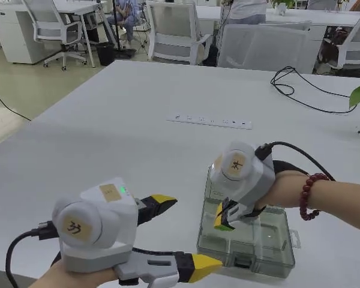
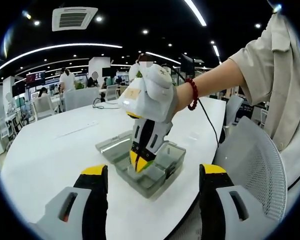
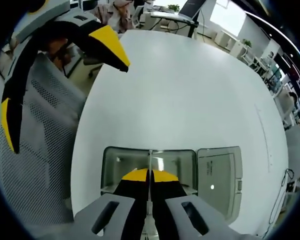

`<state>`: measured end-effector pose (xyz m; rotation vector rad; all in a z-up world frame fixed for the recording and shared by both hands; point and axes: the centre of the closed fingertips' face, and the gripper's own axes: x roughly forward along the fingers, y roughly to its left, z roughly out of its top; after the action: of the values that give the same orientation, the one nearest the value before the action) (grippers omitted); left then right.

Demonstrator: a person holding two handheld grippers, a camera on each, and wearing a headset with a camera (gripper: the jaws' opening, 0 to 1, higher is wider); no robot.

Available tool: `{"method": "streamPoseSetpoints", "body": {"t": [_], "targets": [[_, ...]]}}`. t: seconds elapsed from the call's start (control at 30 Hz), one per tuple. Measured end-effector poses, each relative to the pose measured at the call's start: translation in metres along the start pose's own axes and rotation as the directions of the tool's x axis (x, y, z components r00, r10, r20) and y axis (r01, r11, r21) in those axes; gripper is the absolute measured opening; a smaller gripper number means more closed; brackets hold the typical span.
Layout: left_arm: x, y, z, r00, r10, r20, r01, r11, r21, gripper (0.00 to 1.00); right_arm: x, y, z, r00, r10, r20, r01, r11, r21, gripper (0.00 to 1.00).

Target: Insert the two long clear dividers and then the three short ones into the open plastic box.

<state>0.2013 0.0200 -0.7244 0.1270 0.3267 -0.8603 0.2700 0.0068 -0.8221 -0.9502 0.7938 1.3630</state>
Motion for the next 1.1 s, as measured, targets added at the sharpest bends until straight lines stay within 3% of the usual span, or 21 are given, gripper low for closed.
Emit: {"method": "streamPoseSetpoints", "body": {"t": [0.37,0.6,0.9,1.0,1.1], "targets": [[0.001,-0.003,-0.002,1.0000,-0.005,-0.008,0.005,1.000,0.007,0.76,0.008,0.001,-0.004,0.9979,0.025,-0.060,-0.026,1.000,-0.008,0.02],[0.005,-0.005,-0.001,0.9999,-0.014,-0.009,0.014,1.000,0.018,0.76,0.012,0.001,-0.007,0.9899,0.050,-0.133,-0.049,0.999,0.011,0.01],[0.008,-0.003,0.000,0.9999,-0.011,-0.010,0.012,1.000,0.018,0.77,0.012,0.001,-0.008,0.9918,0.054,-0.116,-0.053,0.999,0.008,0.03],[0.010,-0.003,0.000,0.9998,-0.013,-0.012,0.013,1.000,0.021,0.77,0.011,0.001,-0.007,0.9949,0.046,-0.090,-0.047,0.999,-0.011,0.04],[0.011,-0.002,0.001,0.9999,-0.012,-0.010,0.012,1.000,0.023,0.78,0.009,0.000,-0.002,0.9975,0.045,-0.055,-0.044,0.999,0.014,0.08]]}}
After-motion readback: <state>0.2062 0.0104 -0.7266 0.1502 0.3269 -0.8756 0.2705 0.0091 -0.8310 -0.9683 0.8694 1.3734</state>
